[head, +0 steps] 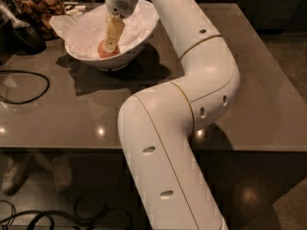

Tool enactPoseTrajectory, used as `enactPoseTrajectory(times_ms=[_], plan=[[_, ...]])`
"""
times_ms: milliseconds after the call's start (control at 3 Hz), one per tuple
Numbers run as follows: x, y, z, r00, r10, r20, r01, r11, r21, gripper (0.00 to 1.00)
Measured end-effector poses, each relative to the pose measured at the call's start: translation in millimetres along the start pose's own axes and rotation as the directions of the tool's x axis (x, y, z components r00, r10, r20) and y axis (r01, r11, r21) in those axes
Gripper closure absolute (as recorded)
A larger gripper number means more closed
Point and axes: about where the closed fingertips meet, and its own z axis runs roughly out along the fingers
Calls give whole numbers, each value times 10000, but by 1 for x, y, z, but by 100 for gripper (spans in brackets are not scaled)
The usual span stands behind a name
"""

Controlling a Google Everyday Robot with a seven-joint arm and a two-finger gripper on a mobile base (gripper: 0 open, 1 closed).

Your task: Pick apple from white bowl

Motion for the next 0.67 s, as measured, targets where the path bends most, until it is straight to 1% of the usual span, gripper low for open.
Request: enactPoseTrajectory(times_ms=[667], plan=[[3,2,20,9999,59,-149,-65,9992,-390,25]])
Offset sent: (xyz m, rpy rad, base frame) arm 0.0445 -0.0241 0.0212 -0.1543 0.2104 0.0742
